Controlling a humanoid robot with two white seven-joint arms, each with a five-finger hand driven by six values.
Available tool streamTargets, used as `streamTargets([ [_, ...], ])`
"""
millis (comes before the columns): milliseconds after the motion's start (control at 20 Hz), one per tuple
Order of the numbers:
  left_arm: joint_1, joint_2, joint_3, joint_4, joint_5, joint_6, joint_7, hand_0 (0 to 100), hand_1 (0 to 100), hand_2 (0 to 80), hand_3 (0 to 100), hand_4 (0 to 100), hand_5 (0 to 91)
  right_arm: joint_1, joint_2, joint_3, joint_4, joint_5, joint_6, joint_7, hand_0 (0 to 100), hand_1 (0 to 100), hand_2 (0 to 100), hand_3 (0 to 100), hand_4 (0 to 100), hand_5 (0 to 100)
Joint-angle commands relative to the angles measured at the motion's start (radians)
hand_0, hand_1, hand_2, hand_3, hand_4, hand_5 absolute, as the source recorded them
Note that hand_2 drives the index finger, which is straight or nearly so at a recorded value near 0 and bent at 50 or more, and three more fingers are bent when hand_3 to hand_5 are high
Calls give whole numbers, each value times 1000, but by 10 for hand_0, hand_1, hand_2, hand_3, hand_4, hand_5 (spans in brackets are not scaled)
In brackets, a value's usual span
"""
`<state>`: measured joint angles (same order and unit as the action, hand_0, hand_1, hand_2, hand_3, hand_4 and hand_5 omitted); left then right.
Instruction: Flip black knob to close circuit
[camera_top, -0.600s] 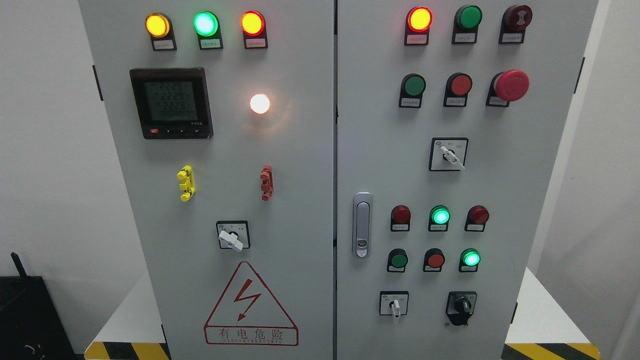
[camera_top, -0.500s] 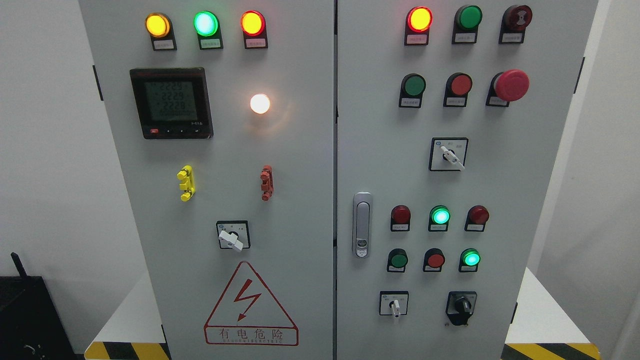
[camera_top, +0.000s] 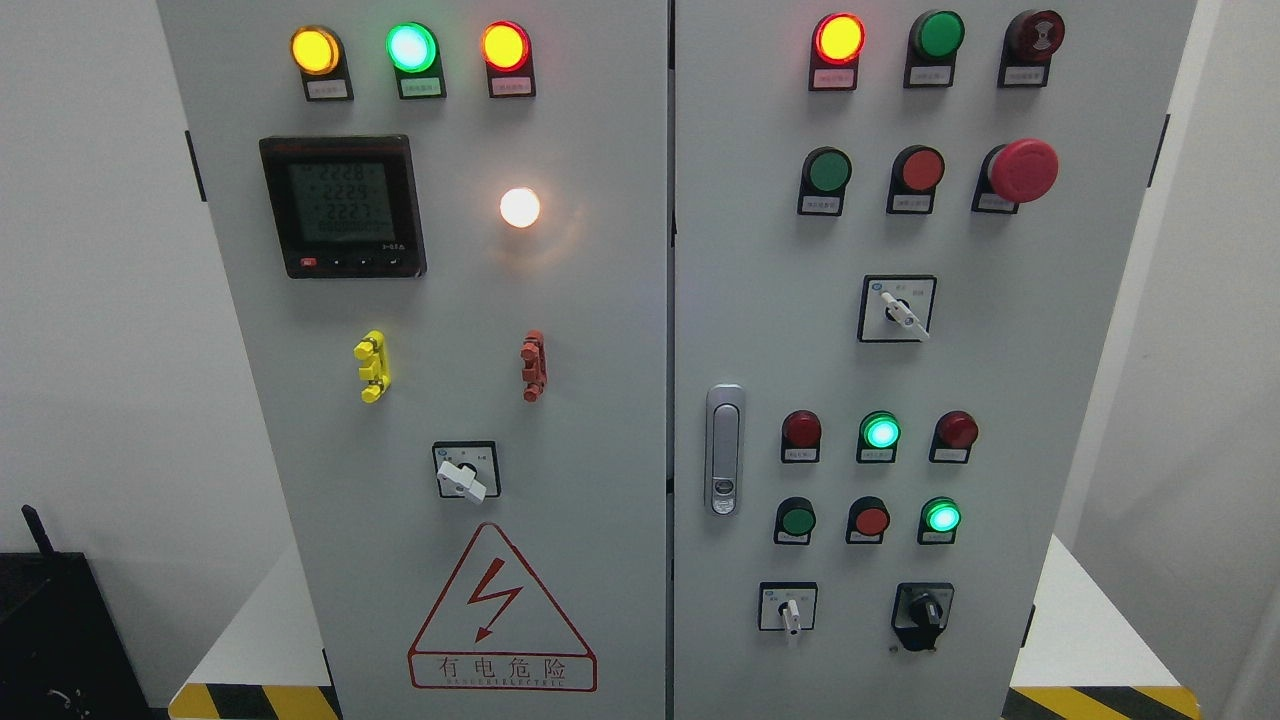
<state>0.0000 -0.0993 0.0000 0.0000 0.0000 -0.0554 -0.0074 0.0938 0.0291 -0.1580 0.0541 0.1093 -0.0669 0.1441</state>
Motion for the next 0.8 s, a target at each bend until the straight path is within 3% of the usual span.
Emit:
streamTargets([
  [0,34,1,11,-34,8,0,0,0,0,0,49,27,0,64,37,-3,-309,0,-48,94,0,0,0,0,0,0],
  [100,34,0,11,-34,8,0,0,0,0,0,49,28,0,116,51,8,-487,4,-92,103,0,0,0,0,0,0],
  [250,34,0,11,-34,8,0,0,0,0,0,50,27,0,202,78,14,-849,0,-99,138,0,0,0,0,0,0],
  [500,34,1,11,-34,8,0,0,0,0,0,49,28,0,306,77,106,-1414,-80,-97,155,0,0,0,0,0,0],
  [650,34,0,11,-34,8,0,0,0,0,0,49,27,0,336,74,147,-1690,-203,-56,163,0,0,0,0,24,0],
  [750,34,0,11,-34,8,0,0,0,0,0,49,27,0,356,71,147,-1866,-206,-16,163,0,2,0,68,72,0],
])
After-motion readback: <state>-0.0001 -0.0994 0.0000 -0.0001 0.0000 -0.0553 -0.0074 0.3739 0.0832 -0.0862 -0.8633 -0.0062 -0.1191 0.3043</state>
